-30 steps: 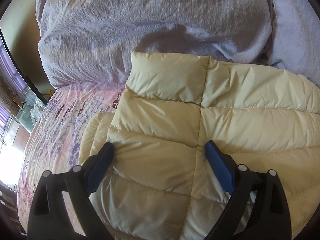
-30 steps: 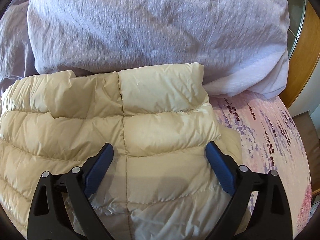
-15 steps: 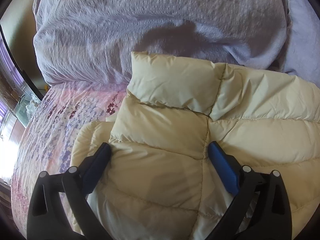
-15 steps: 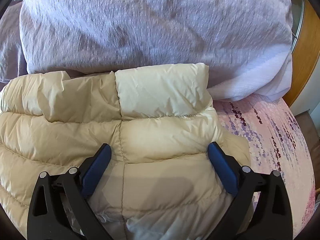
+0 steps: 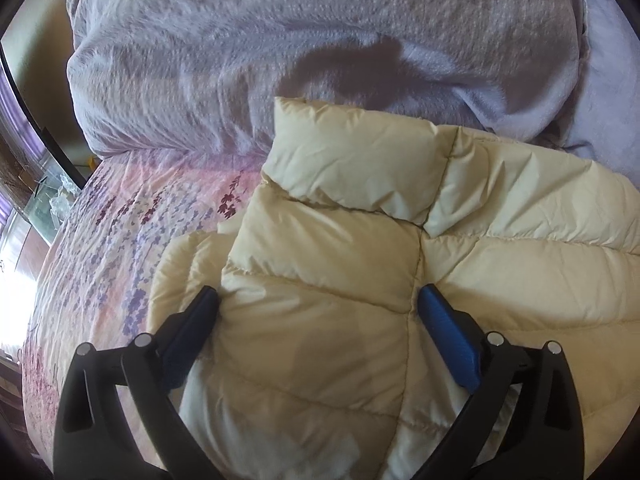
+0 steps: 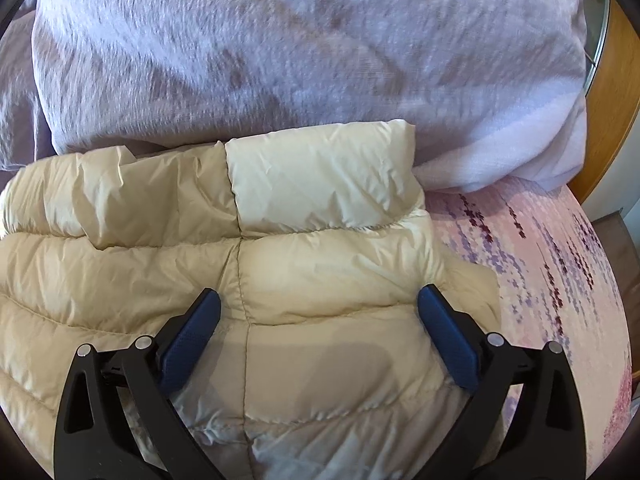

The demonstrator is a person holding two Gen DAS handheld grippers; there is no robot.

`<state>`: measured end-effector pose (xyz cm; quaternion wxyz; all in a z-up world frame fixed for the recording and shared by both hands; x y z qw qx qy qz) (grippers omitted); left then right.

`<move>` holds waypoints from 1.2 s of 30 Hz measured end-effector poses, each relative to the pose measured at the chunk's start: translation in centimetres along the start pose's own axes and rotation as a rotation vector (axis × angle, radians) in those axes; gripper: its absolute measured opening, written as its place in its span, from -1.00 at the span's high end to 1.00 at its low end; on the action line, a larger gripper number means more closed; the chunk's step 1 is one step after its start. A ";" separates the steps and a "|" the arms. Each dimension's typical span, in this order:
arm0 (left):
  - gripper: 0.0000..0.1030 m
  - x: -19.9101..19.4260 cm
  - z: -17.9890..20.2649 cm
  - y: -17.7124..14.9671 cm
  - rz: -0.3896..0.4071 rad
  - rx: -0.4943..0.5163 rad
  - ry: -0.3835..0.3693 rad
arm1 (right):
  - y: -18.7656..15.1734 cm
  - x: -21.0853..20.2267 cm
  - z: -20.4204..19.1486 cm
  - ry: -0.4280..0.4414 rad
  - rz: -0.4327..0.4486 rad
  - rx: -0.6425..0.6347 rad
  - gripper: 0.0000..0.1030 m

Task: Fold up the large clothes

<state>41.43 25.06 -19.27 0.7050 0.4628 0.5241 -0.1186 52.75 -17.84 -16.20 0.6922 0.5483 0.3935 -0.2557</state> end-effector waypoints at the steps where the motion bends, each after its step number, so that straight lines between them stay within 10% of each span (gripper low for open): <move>1: -0.93 -0.4 -0.3 -0.1 -0.004 -0.005 -0.007 | 0.0 -0.5 0.3 0.009 -0.004 0.012 -0.96; 17: -0.93 -5.3 -8.5 -5.9 -0.112 -0.153 -0.058 | -8.6 -4.3 7.6 0.131 -0.208 0.345 -0.96; 26: -0.73 -4.3 -8.4 -9.2 -0.222 -0.296 -0.209 | -12.5 -3.6 7.3 0.247 -0.249 0.464 -0.92; 36: 0.23 -4.7 -6.7 -9.8 -0.245 -0.335 -0.260 | -11.9 -5.2 3.9 0.288 -0.207 0.409 0.17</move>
Point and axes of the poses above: each gripper's, at about its wrist camera, not at the fingertips, and x roughly the way its jaws point, z to its right, y to its top, the point moved 9 cm from there along x, roughly the way its jaws point, and after that the axes turned 9 degrees about -x, right-handed, at the moved point
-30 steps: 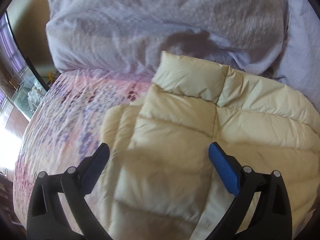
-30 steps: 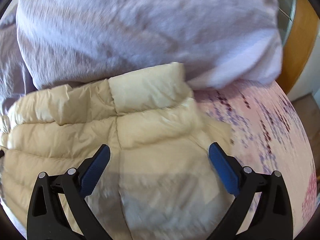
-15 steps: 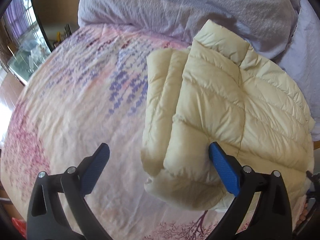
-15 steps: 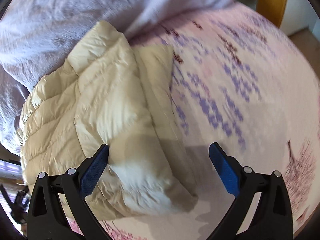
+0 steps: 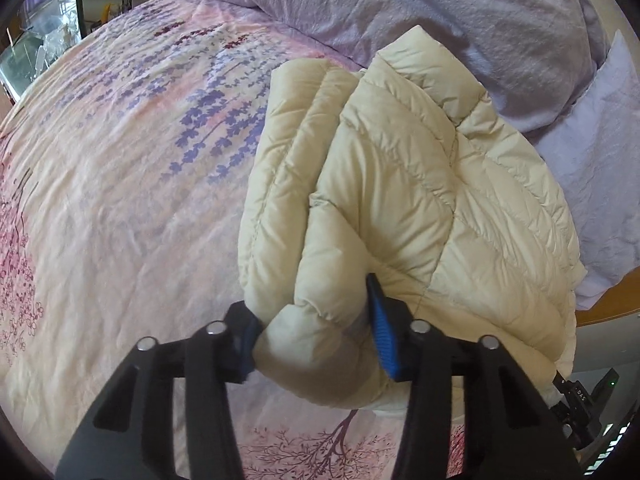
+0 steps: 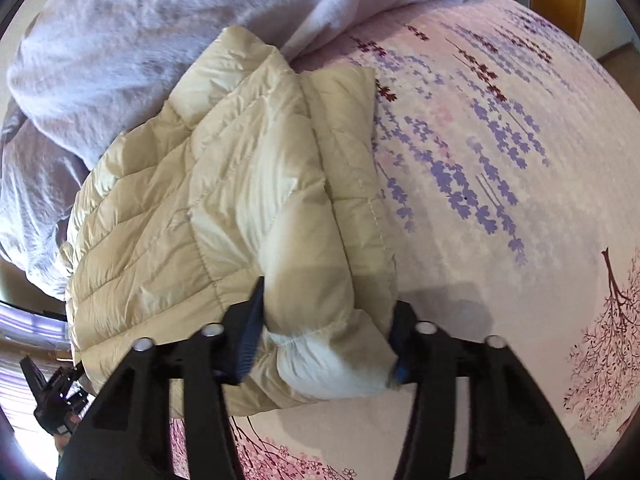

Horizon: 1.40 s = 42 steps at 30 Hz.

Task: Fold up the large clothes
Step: 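Grasp the folded jacket's side edge with both grippers and lift it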

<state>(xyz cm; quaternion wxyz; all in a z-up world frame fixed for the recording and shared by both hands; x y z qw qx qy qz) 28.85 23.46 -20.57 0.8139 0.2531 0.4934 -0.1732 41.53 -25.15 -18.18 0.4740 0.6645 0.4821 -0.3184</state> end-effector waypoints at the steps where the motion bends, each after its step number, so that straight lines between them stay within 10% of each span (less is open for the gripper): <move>1: 0.36 -0.1 0.1 0.0 0.007 0.005 0.007 | -0.1 -0.2 -0.3 -0.004 0.006 -0.010 0.26; 10: 0.72 -2.5 1.0 0.3 0.050 0.038 0.025 | -0.3 -1.9 -3.2 -0.001 0.042 -0.058 0.57; 38: 0.71 -10.9 -12.0 -3.5 0.018 0.016 0.045 | -13.0 -5.5 -6.2 0.111 -0.052 -0.147 0.58; 42: 0.59 -10.6 -12.6 -3.6 0.002 0.009 0.052 | -13.0 -5.9 -6.1 0.045 -0.046 -0.167 0.30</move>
Point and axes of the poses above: each gripper's, at about its wrist camera, not at the fingertips, and x roughly the way its jaws point, z to its right, y to its top, the point moved 9 cm from there along x, roughly the way its jaws point, and after that the axes turned 9 degrees about -x, right-handed, at the moved point
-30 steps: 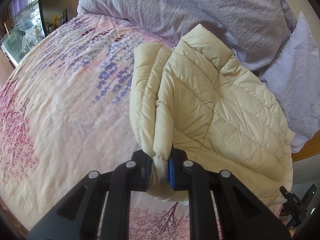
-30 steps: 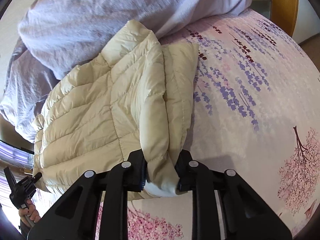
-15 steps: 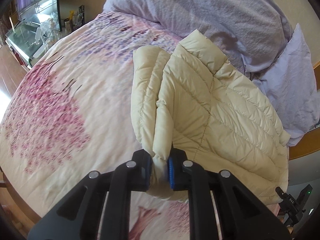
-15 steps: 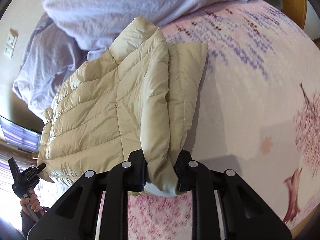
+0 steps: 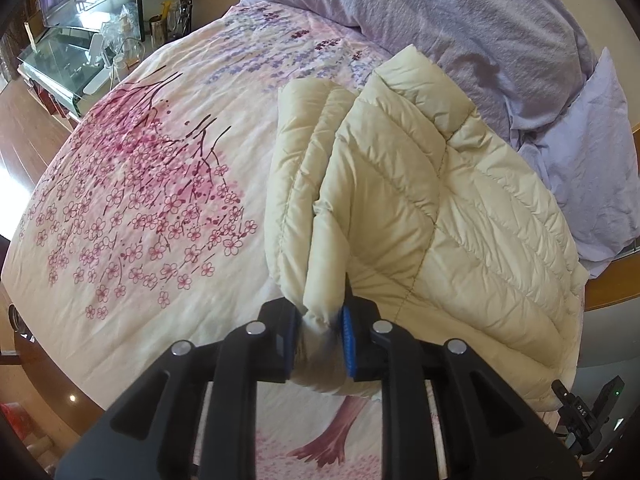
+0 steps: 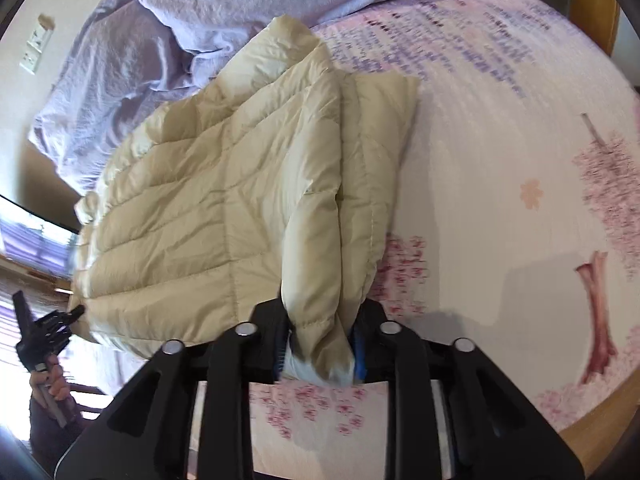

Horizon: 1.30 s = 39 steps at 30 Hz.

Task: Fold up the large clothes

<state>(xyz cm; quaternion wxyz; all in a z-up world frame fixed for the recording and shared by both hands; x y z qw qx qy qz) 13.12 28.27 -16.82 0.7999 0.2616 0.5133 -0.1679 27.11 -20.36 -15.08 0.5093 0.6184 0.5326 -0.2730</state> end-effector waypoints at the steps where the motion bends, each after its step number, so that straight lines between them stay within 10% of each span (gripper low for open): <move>1: 0.51 0.0 -0.1 0.0 0.000 0.000 0.005 | 0.2 -0.3 0.5 -0.028 0.005 0.005 0.08; 14: -0.55 -0.3 -0.7 1.5 0.034 0.015 0.064 | 5.4 -1.8 -3.7 -0.176 0.121 -0.148 -0.43; 39: -0.71 2.4 -0.1 4.3 -0.004 0.047 0.097 | 2.7 5.9 -8.6 -0.239 0.017 -0.359 -0.71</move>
Point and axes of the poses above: each gripper's, at about its wrist camera, not at the fingertips, and x roughly the way its jaws point, z to its right, y to its top, the point moved 9 cm from there along x, roughly the way its jaws point, and after that the axes turned 9 degrees about -x, right-handed, at the moved point
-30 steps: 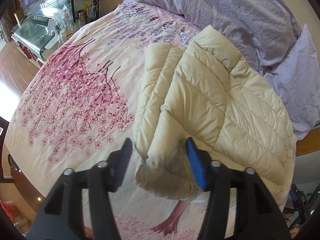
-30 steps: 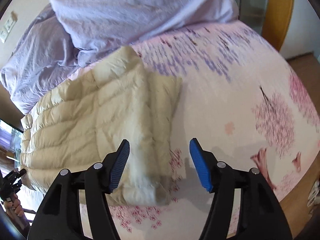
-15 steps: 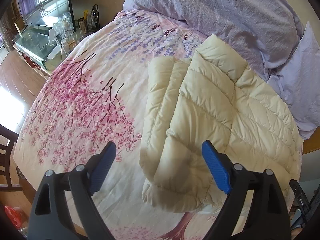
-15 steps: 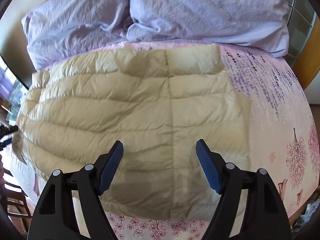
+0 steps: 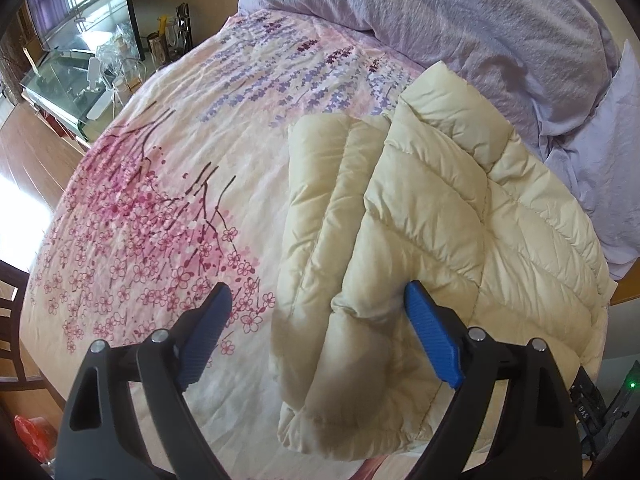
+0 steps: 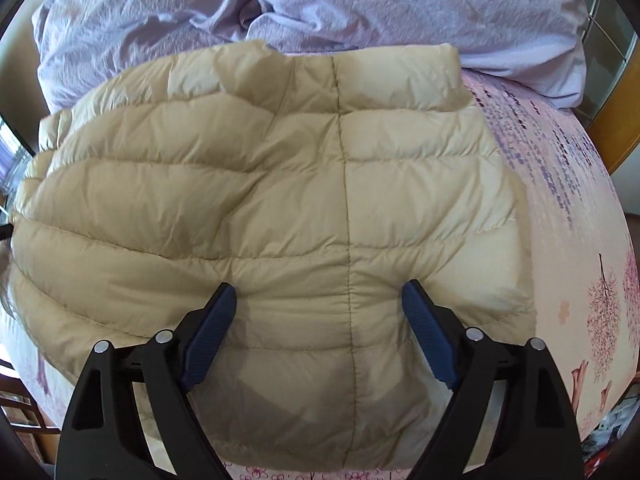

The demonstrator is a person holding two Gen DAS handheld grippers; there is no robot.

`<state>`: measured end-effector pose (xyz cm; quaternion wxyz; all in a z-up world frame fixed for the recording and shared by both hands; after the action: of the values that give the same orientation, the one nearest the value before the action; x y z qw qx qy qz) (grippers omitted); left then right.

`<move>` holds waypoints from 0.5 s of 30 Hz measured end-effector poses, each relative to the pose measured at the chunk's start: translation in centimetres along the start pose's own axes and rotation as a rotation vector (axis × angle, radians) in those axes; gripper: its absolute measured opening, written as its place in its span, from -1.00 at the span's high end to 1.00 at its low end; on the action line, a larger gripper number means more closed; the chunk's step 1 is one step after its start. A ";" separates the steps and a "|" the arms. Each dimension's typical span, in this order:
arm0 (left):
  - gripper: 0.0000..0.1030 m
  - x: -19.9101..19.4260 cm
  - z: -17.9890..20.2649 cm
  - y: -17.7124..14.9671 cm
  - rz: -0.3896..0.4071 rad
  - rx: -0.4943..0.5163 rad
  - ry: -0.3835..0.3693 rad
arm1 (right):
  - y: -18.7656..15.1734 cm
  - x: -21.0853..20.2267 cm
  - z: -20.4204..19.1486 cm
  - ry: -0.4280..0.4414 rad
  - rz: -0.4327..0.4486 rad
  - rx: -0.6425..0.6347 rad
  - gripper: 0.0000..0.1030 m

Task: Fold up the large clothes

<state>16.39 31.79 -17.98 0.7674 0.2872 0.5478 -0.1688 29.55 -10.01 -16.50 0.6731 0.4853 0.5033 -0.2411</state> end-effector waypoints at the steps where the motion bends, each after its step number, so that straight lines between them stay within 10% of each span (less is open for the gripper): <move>1: -0.71 0.3 0.0 0.0 -0.009 -0.009 -0.006 | -0.1 0.2 -0.1 -0.001 -0.001 -0.003 -0.72; 7: -0.68 1.2 0.3 -0.4 -0.032 -0.045 -0.035 | -0.3 0.8 -0.2 0.009 -0.008 -0.007 -0.76; 15: 0.16 0.7 1.9 -0.9 -0.046 -0.074 -0.127 | -0.3 1.5 -0.3 0.016 -0.009 -0.016 -0.84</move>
<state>17.54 29.90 -18.45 0.8068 0.2346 0.5102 -0.1838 29.73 -9.58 -17.99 0.6717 0.4796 0.5129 -0.2360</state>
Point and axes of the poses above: each gripper's, at about its wrist camera, not at the fingertips, and x roughly the way its jaws point, z to its right, y to its top, the point moved 9 cm from there along x, roughly the way its jaws point, and after that the axes turned 9 degrees about -x, right-handed, at the moved point
